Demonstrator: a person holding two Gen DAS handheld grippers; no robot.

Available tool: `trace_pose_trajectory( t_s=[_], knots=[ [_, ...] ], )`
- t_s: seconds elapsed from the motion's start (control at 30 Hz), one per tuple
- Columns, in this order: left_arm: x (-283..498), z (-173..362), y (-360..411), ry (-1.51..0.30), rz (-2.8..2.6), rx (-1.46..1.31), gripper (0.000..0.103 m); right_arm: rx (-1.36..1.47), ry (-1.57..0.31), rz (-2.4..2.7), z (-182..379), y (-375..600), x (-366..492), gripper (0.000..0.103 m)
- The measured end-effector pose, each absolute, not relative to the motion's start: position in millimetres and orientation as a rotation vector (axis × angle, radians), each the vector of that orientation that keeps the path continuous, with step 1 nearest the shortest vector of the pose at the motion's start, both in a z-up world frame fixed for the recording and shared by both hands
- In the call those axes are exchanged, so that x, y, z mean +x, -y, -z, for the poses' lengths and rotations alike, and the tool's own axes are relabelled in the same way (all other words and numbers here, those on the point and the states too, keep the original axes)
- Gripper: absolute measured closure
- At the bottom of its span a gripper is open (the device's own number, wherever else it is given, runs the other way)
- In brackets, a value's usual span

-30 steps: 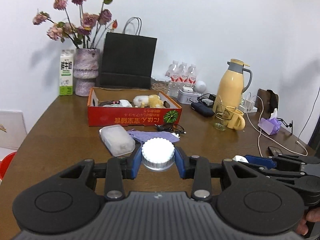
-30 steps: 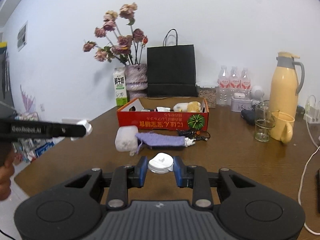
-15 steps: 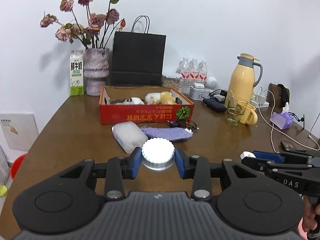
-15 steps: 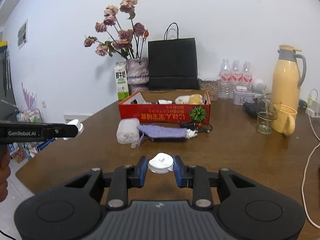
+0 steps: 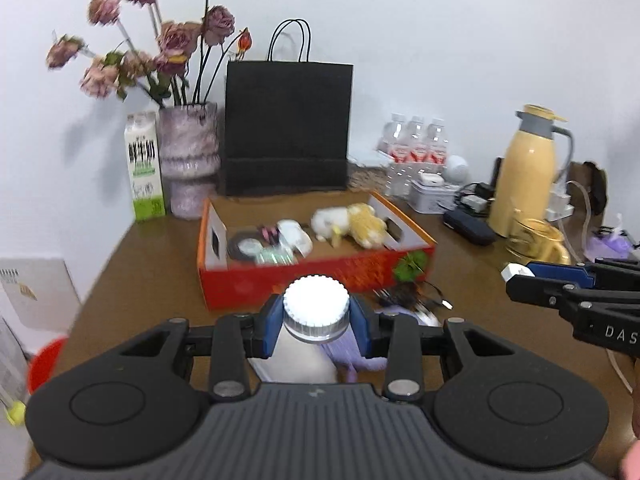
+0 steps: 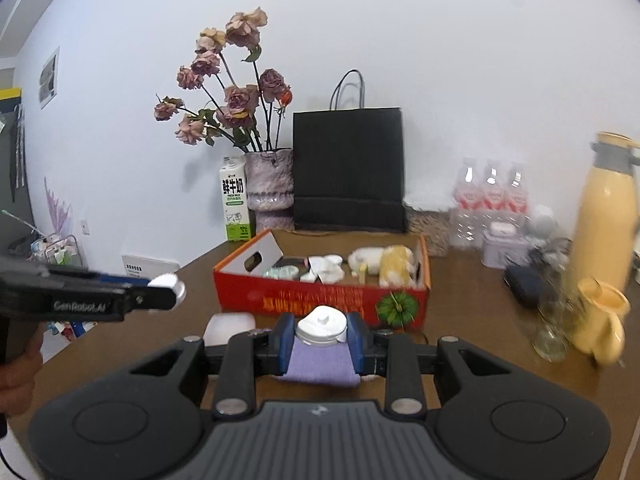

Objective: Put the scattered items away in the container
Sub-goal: 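Carry the white lid and ridged cap into the box with both grippers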

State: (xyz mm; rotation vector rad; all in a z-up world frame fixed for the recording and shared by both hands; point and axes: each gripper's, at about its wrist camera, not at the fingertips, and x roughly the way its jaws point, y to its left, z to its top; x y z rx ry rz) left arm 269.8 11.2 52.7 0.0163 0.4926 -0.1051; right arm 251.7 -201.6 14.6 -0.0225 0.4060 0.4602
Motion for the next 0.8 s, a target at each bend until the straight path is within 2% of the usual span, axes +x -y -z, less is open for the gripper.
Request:
trace_pose_trajectory(
  t_s=[0.13, 0.3, 0.53, 0.8],
  knots=[
    [330.1, -72.3, -35.3, -0.525, 0.113, 0.006, 0.066, -0.019, -0.432, -0.496, -23.5, 187.3, 314.6, 0.076],
    [419.8, -70.0, -63.3, -0.672, 0.143, -0.040, 0.066, -0.056, -0.474, -0.501, -28.5, 163.3, 401.8, 0.076],
    [522.2, -14.3, -73.8, -0.914, 0.101, 0.009, 0.066, -0.016, -0.716, -0.514, -5.4, 121.4, 541.3, 0.076],
    [562.8, 25.2, -82.7, -1.000, 0.053, 0.026, 0.064, -0.078, -0.953, -0.452, 59.0, 70.2, 620.8, 0.076]
  ],
)
